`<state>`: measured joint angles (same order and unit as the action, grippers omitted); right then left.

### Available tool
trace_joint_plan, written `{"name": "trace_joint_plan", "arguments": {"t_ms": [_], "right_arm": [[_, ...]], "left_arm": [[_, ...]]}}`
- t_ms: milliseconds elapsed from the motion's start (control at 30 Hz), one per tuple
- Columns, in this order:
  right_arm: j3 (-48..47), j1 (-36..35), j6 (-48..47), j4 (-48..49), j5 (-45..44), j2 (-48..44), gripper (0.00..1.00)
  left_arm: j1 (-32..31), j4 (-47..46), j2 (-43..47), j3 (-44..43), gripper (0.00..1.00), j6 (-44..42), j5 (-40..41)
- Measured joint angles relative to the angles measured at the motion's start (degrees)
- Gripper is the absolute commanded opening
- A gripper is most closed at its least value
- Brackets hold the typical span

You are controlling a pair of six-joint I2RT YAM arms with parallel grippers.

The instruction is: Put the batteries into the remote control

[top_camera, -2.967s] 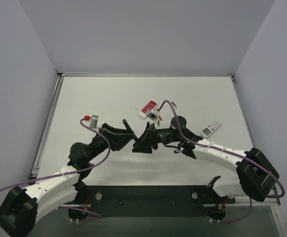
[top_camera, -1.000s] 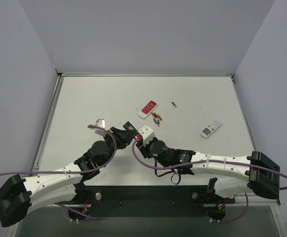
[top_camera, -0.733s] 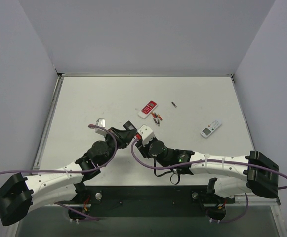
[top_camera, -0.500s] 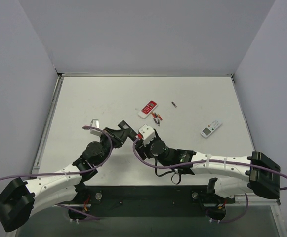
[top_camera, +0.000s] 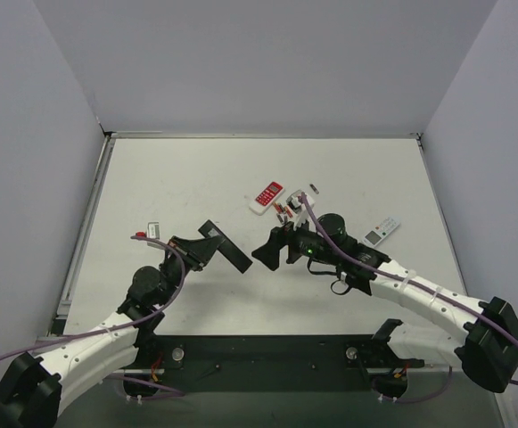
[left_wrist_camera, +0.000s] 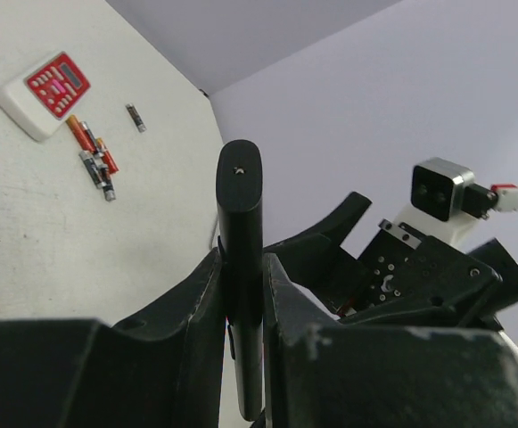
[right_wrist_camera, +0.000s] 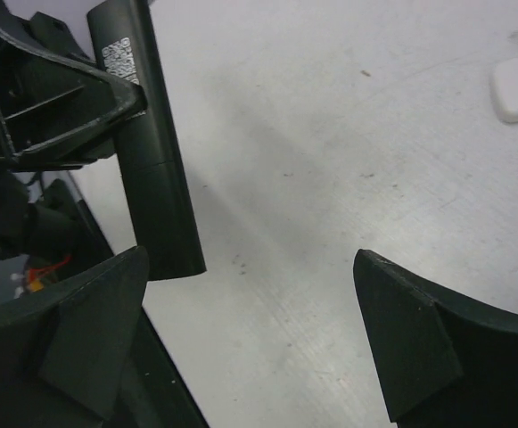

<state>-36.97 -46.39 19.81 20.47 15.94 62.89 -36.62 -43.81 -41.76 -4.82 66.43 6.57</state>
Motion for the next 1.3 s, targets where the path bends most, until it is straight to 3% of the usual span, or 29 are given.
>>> {"name": "trace_joint_plan", "arguments": {"t_ms": [267,400,867,1300], "right_arm": [[0.0,2.6,10.0,6.0,17.1,4.6,0.89],[0.0,2.6,12.9,8.1,21.5,6.4,0.77],[-0.3,3.3,19.4,15.8,28.7,13.7,0.46],[-0.5,3.6,20.5,20.9,30.6,17.2,0.38]], "left_arm": [[0.0,-5.8,-0.2,0.7,0.0,-1.1,-7.0],[0.0,-8.9,-2.5,0.7,0.0,-1.1,-9.6],[0.0,-14.0,-5.4,0.3,0.0,-1.8,-13.4],[2.7,-15.5,-5.4,0.7,0.0,-1.7,-9.9]]}}
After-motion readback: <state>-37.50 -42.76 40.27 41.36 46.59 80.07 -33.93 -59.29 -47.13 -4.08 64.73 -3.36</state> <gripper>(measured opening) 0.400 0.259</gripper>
